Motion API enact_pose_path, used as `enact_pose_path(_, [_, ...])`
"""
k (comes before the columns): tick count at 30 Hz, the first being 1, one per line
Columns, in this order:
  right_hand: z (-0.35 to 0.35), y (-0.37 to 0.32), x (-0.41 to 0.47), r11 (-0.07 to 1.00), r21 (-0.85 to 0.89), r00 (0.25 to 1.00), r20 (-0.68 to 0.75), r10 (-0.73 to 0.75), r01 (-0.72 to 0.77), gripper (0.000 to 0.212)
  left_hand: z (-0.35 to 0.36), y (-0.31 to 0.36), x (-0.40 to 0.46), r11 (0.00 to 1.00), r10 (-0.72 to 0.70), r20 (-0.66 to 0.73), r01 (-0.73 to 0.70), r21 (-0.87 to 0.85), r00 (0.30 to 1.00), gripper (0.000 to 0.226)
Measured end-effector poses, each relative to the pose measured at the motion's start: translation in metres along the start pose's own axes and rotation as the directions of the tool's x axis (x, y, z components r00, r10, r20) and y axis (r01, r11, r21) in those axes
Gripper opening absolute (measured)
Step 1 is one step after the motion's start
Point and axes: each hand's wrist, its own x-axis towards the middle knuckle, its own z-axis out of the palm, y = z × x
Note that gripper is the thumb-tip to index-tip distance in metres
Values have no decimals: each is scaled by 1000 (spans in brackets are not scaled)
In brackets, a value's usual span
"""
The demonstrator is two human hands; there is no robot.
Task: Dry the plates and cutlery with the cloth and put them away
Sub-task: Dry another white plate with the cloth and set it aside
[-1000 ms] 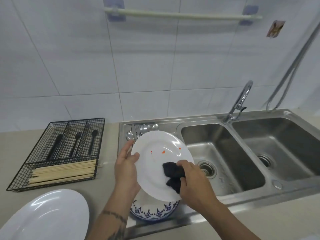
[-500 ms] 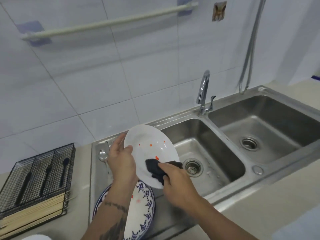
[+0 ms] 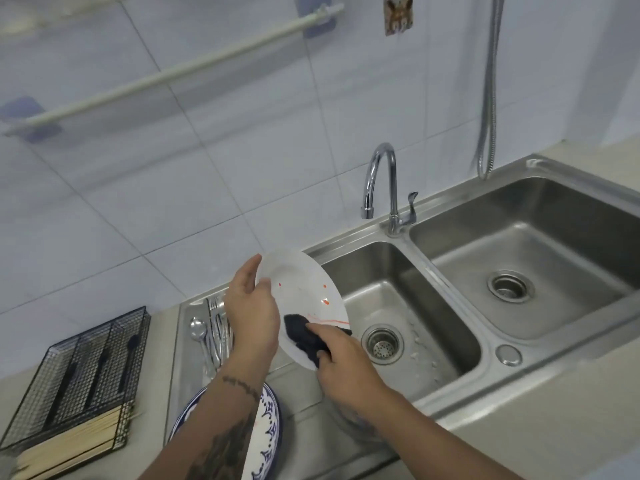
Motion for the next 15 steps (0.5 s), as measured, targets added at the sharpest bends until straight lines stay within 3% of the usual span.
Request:
enact_pose_path(9, [-16,9,1,1000,-2,1000,15,-26,26,56,10,2,-7,993,40,28,-43,111,999,44])
enact_pose_path(15, [-22,11,0,999,38,998,-51,-20,22,52,10,2,-12,985,60,43,-66,161,997,44])
